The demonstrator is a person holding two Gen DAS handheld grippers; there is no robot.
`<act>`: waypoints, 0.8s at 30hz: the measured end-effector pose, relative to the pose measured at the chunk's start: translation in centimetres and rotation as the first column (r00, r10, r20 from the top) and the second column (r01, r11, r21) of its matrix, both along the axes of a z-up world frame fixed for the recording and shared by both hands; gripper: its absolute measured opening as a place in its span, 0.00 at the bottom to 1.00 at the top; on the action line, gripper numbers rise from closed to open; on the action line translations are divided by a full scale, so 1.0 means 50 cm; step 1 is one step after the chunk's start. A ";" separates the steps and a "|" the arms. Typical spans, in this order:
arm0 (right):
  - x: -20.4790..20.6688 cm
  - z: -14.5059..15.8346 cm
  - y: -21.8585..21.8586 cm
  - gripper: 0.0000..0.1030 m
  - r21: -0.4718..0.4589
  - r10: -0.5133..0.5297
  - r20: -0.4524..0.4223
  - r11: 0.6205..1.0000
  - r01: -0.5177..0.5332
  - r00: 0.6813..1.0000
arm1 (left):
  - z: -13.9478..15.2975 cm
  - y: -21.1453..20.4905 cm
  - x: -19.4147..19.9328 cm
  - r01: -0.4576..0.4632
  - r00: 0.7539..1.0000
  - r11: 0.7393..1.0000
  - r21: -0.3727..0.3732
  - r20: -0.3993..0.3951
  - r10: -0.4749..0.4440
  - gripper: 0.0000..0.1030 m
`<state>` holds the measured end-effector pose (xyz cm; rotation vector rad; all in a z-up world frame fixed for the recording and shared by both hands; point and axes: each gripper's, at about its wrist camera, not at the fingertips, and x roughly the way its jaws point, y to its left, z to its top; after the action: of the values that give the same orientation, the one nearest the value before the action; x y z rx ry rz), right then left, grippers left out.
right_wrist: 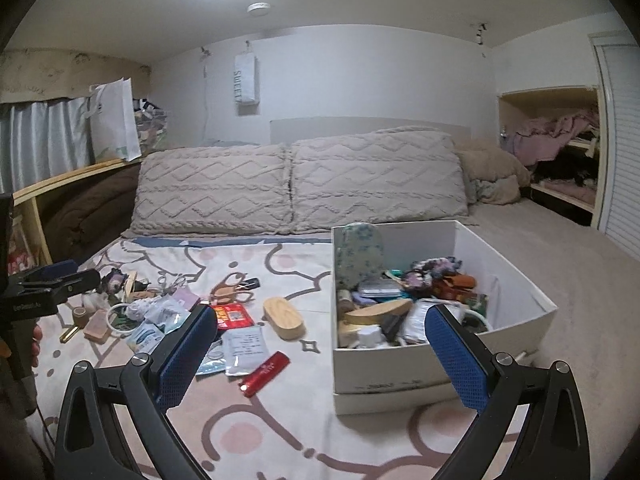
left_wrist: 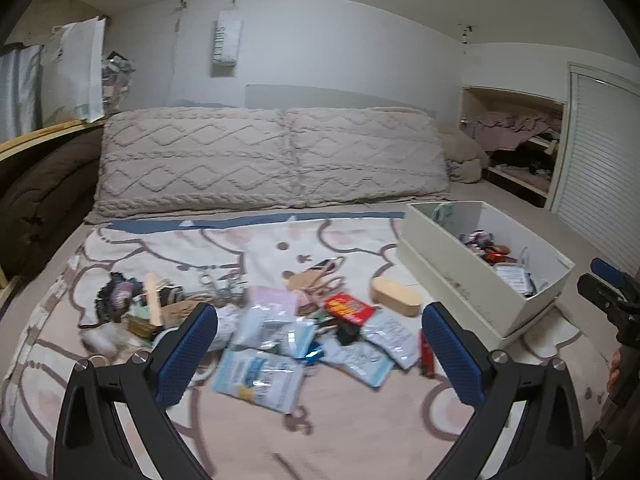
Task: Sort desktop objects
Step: 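Withdraw both tools from the shoebox back over the pile on the bed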
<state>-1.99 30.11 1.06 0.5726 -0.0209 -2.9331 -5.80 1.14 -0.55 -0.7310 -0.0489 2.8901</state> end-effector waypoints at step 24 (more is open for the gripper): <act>-0.093 -0.118 -0.205 1.00 0.095 0.150 0.163 0.981 -0.167 0.975 | -0.098 -0.270 -0.021 -0.262 0.960 0.965 -0.019 0.095 0.263 1.00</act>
<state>-6.65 19.85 -4.84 0.7799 0.1595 -2.7413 -6.86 -12.37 -5.45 -0.9309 -0.1610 3.1022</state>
